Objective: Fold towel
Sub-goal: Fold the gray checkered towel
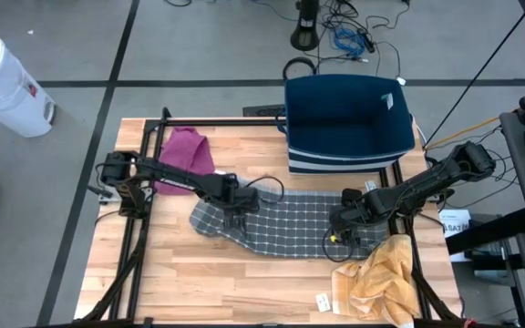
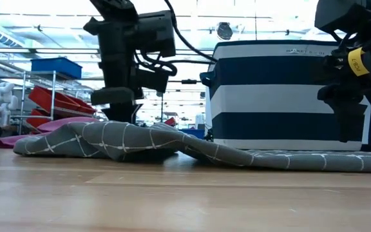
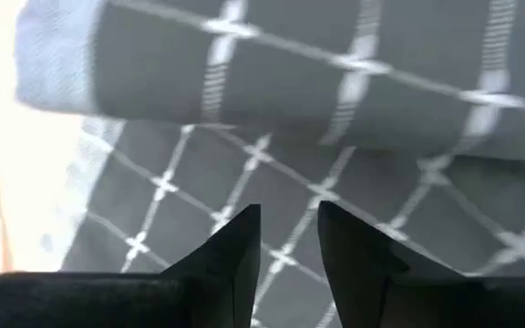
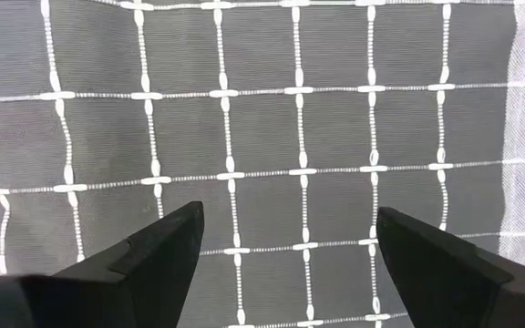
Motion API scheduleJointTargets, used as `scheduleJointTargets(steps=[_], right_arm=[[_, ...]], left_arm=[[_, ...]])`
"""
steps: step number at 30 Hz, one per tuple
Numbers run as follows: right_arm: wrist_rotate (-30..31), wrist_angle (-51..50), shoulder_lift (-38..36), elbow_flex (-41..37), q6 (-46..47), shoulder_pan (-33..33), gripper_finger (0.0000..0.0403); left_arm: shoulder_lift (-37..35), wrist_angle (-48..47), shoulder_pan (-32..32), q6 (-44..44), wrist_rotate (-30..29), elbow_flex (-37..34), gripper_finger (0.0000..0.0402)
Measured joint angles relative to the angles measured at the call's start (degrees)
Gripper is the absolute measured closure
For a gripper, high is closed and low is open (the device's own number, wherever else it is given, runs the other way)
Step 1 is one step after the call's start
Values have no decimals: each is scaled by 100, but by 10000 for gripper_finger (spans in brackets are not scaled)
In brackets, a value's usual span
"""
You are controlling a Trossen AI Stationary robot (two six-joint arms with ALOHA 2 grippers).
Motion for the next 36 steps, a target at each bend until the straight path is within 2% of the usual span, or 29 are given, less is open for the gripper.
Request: scheduleJointTargets(steps=[6, 11, 14, 21, 26, 30, 36], right_arm=[[2, 3, 0, 0, 4, 0, 89], [1, 2, -2, 0, 20, 0, 89], [1, -3, -2, 0, 26, 0, 89], [-1, -64, -2, 2, 7, 0, 89], [0, -119, -4, 2, 26, 0, 89], [118, -174, -4, 21, -19, -1, 89], [173, -181, -4, 368, -167, 0, 89]], left_arm=[[32, -53, 281, 4, 89, -233, 282], [-19, 411, 432, -105, 590, -835, 282], [-82, 378, 417, -443, 636, -1105, 282], [-443, -831, 78, -1378, 632, -1243, 282], [-746, -1857, -107, -2087, 300, -1293, 282], [-1023, -1738, -303, -2374, -27, -1274, 282], [-1147, -844, -476, -2216, -247, -1009, 282]])
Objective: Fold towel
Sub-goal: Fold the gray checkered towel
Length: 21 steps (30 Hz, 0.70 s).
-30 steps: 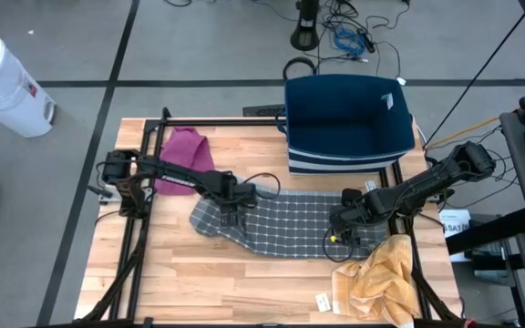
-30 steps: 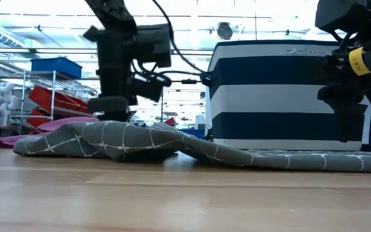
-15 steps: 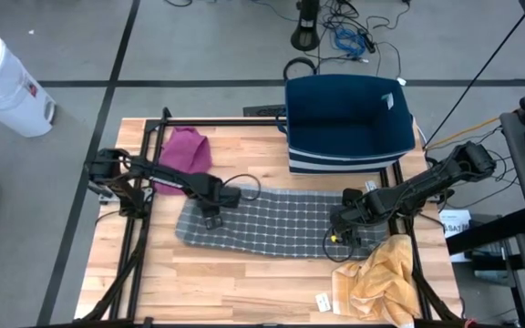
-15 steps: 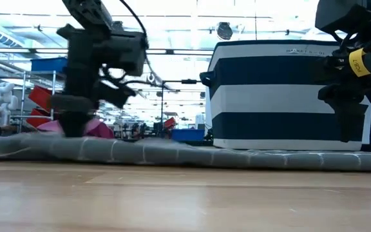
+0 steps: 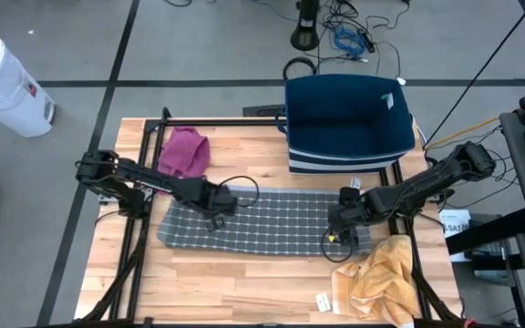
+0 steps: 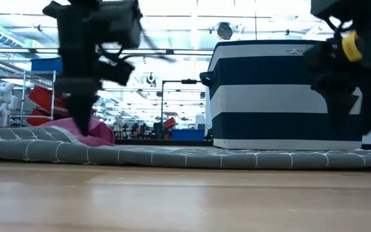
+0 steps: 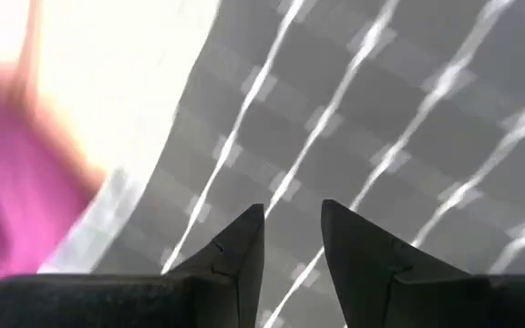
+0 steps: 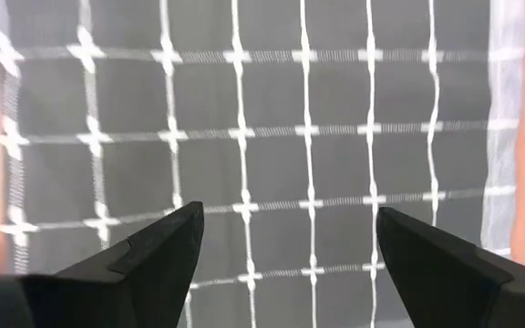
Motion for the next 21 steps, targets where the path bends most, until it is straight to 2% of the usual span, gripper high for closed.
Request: scheduleJointTargets(steps=[7, 13, 21], right_arm=[[-59, 212, -2, 316, -168, 0, 89], [-720, -55, 0, 314, 106, 77, 89], [-1399, -543, -1, 314, 725, 624, 89]], left_arm=[[53, 1520, -96, 713, 107, 61, 282], [292, 2528, 4, 1110, 357, 61, 282], [339, 3971, -10, 1614, 684, 67, 282]])
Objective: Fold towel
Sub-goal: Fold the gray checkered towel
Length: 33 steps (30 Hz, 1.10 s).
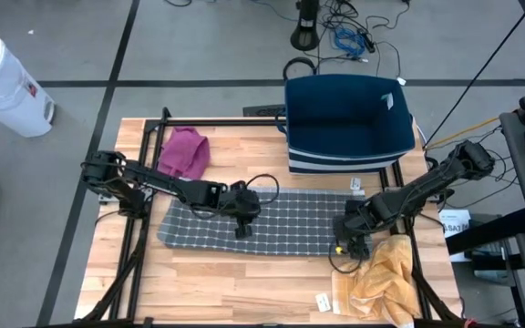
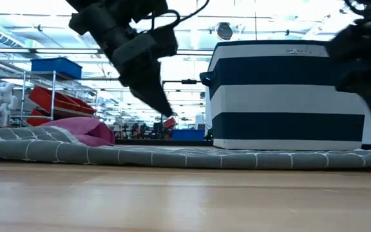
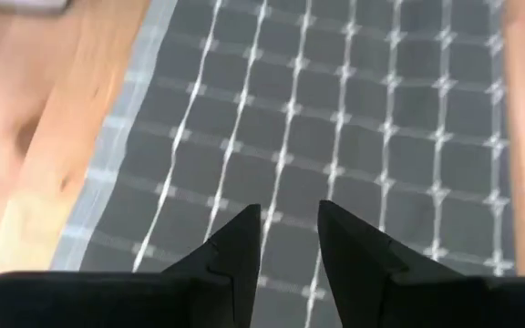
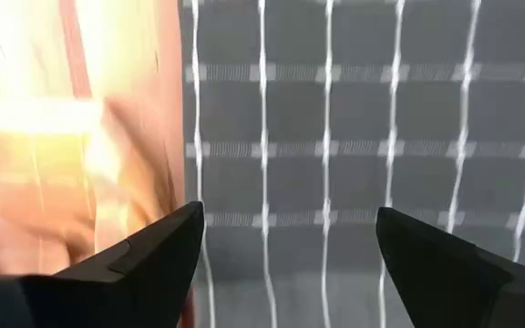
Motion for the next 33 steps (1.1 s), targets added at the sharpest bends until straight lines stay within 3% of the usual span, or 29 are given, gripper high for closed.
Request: scheduleJointTargets(steps=[6, 13, 28, 33], right_arm=[[-92, -388, 1, -4, 580, 427, 89], [-264, -381, 1, -4, 1074, 840, 89], [-209, -466, 14, -377, 1593, 1067, 90], [-79, -386, 14, -457, 1481, 1067, 146]], left_arm=[[0, 594, 0, 208, 11, 0, 282], [0, 654, 7, 275, 0, 0, 282], [0, 844, 7, 271, -84, 0, 282], [0, 874, 7, 271, -88, 0, 282]])
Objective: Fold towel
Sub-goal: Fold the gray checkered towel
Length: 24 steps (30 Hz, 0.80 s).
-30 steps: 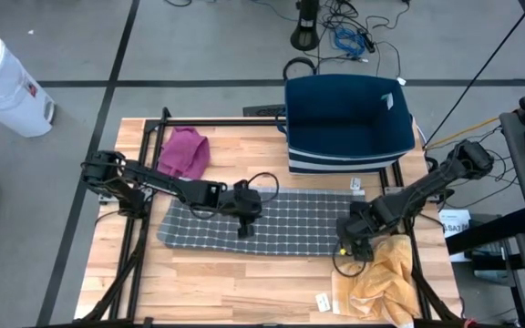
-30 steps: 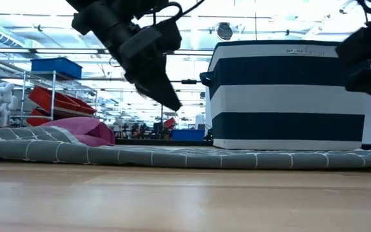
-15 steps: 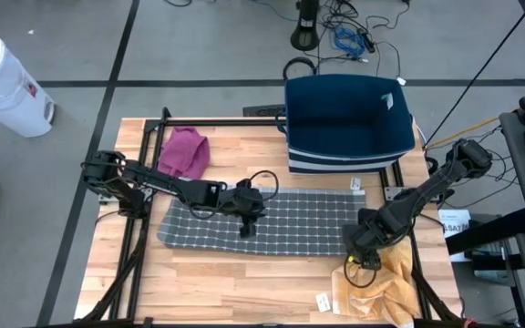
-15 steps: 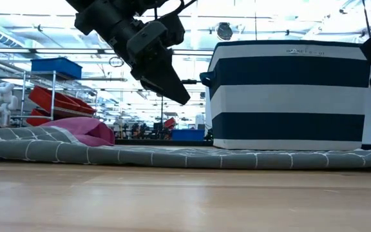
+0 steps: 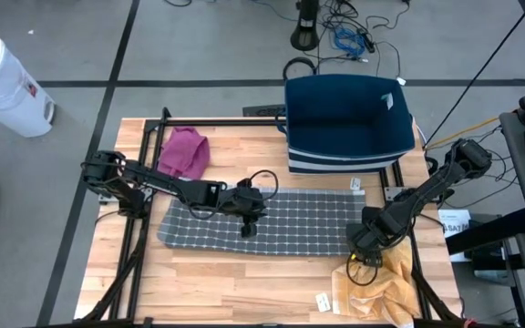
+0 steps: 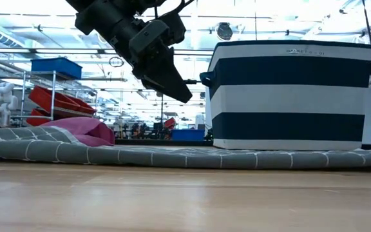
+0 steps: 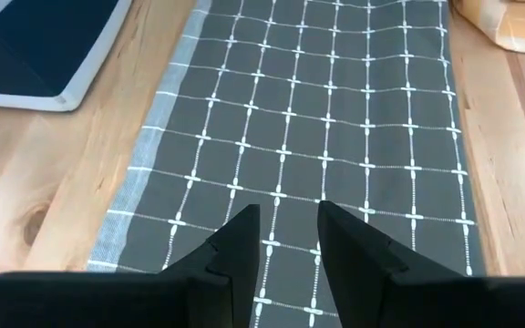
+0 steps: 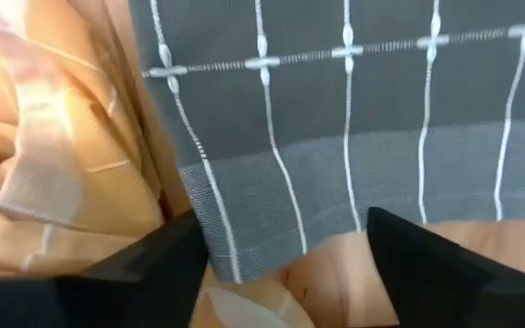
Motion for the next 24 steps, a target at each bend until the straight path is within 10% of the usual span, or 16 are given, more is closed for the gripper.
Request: scheduleJointTargets(steps=[9, 24], right_arm=[[142, 44, 0, 0, -613, 0, 387], [1781, -2422, 2, 1746, -364, 64, 402]], left_arm=[[0, 61, 0, 26, -173, 0, 282], [856, 564, 193, -136, -161, 4, 282]])
